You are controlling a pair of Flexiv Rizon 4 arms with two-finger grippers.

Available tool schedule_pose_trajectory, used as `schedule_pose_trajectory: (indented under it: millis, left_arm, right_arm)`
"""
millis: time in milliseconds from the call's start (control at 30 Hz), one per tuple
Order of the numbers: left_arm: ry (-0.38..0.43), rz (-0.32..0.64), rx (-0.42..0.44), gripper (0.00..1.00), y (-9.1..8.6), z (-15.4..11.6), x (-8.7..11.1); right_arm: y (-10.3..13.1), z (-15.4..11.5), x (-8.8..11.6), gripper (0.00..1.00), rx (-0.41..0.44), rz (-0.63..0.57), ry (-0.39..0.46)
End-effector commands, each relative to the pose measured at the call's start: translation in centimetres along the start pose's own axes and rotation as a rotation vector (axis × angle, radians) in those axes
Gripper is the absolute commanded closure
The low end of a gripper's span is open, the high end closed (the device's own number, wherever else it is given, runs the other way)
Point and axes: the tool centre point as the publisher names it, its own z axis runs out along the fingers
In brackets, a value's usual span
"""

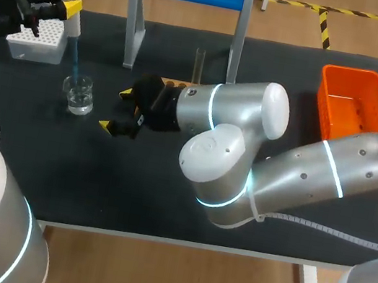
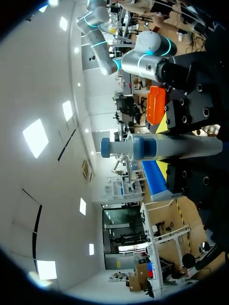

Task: Invert the test tube, pick up the pipette, mount the tip to pipette, aspirate from beaker and dispense into the tube, eject the tip, return the pipette, and cap with the stopper.

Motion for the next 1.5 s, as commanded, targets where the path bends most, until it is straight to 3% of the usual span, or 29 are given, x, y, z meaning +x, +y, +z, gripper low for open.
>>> schedule_pose_trajectory:
  millis: [33, 733, 1500]
  left_arm:
    - [0.005, 0.006, 0.023, 1.0, 1.0, 0.5, -0.3]
    - [-0.009, -0.001, 0.006, 1.0, 4.8, 0.5, -0.7]
    - [-0.034, 0.006, 0.003, 1.0, 6.5, 0.7, -0.7]
  right_arm:
    - [0.0, 0.1, 0.0, 0.0, 0.0, 0.001, -0.001]
    - [0.0, 0.1, 0.0, 0.0, 0.0, 0.001, -0.001]
    - [0.0, 0.1, 0.0, 0.0, 0.0, 0.001, -0.001]
